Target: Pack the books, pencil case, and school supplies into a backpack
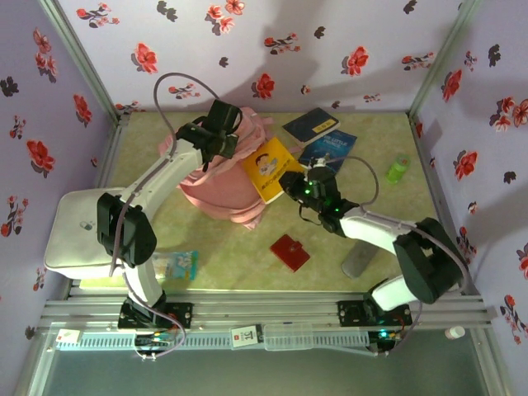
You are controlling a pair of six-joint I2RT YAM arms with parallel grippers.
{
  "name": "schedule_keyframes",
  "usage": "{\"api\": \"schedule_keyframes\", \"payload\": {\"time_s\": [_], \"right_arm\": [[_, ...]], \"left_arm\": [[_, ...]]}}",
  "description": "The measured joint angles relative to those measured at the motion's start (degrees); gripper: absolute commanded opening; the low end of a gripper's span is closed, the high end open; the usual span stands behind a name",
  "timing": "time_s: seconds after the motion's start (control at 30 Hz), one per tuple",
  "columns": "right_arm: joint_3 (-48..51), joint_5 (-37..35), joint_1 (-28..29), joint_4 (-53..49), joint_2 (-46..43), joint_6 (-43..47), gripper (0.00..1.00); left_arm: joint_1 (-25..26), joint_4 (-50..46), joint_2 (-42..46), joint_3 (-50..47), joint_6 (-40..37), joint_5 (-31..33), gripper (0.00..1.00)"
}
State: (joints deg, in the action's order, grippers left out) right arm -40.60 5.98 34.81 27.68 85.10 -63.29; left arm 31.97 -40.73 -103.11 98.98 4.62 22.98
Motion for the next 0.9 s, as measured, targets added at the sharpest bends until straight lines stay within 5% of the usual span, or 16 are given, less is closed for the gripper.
{"api": "schedule_keyframes", "payload": {"time_s": [0.37, 0.9], "right_arm": [[-10.9, 5.3, 2.7, 8.2, 15.0, -6.1, 0.06], [-31.1, 0.5, 3.8, 3.3, 33.9, -10.6, 0.09]], "left_arm": [[0.1, -1.3, 0.4, 1.7, 1.6, -0.4, 0.00], [0.2, -2.9, 1.5, 1.9, 7.0, -4.6, 0.00]]}}
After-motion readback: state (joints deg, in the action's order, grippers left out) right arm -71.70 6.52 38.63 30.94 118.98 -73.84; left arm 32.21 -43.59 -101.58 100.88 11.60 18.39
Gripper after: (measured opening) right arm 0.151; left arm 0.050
